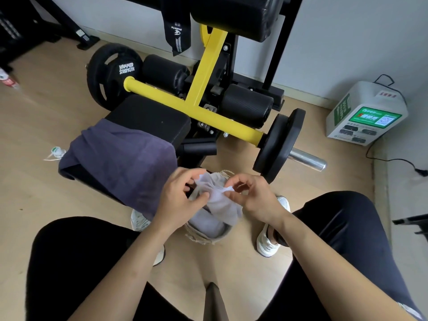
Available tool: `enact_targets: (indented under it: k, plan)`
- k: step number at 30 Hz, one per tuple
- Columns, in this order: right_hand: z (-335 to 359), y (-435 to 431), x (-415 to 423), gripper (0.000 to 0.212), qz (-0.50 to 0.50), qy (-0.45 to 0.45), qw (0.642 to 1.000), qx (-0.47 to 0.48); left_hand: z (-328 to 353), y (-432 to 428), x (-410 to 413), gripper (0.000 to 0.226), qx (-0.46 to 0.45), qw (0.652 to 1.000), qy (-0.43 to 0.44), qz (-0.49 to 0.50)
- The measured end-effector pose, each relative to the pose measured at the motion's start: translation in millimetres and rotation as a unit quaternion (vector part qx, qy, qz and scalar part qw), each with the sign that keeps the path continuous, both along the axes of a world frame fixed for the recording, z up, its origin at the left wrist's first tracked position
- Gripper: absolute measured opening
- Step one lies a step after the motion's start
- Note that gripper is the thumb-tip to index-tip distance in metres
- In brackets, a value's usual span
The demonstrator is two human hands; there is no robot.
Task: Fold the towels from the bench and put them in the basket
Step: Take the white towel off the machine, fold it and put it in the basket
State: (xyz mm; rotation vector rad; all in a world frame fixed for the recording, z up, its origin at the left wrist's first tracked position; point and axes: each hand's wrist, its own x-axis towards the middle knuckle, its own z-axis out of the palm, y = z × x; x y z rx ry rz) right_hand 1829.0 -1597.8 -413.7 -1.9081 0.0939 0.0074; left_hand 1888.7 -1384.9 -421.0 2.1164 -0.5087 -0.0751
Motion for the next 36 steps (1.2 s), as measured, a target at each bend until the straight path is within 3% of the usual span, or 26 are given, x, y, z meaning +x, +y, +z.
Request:
enact_targets:
  k: [3,6,10,12,15,22,24,28,33,36]
  plan:
    - [0.9,-5.9,0.9,0.007,0.024,-0.001,0.999,-0.026,-7.1,6.1,7.5,0.076,0.078,0.995,-0.028,-0.050]
    - [3.1,-11.0,1.1,0.010,0.033,0.002,0.999,-0.026,-10.5,10.9,10.5,0.089,0.150,0.984,0.033,-0.091]
    - [4.4,-18.7,2.5,0.009,0.024,-0.011,0.999,-0.020,-14.1,15.1,12.0,0.044,0.190,0.974,0.030,-0.122]
    - [4.6,-22.5,3.6,0.010,0.013,-0.012,0.999,-0.028,-14.3,15.4,12.1,0.024,0.167,0.979,0.043,-0.111]
    - [0.7,-30.2,5.0,0.011,-0.012,0.005,0.999,-0.042,-13.5,15.9,13.8,0.013,0.120,0.987,0.065,-0.086]
    - [-1.6,-35.2,4.1,0.025,-0.022,0.019,0.995,-0.093,-6.7,8.0,12.1,0.007,-0.048,0.990,0.115,-0.063]
    - [3.6,-29.7,2.5,0.031,0.006,0.025,0.993,-0.113,-2.8,6.3,9.8,0.019,-0.080,0.986,0.131,-0.067]
    - [12.6,-11.0,-0.3,0.031,0.044,-0.001,0.992,-0.122,4.0,1.4,6.1,0.030,-0.121,0.981,0.129,-0.075]
    - [20.7,9.8,-3.8,0.033,0.099,-0.068,0.968,-0.220,9.8,2.5,6.0,0.020,-0.150,0.973,0.169,-0.045]
    - [21.2,15.4,-4.2,0.027,0.151,-0.097,0.958,-0.223,12.4,4.8,5.7,0.019,-0.147,0.973,0.172,-0.044]
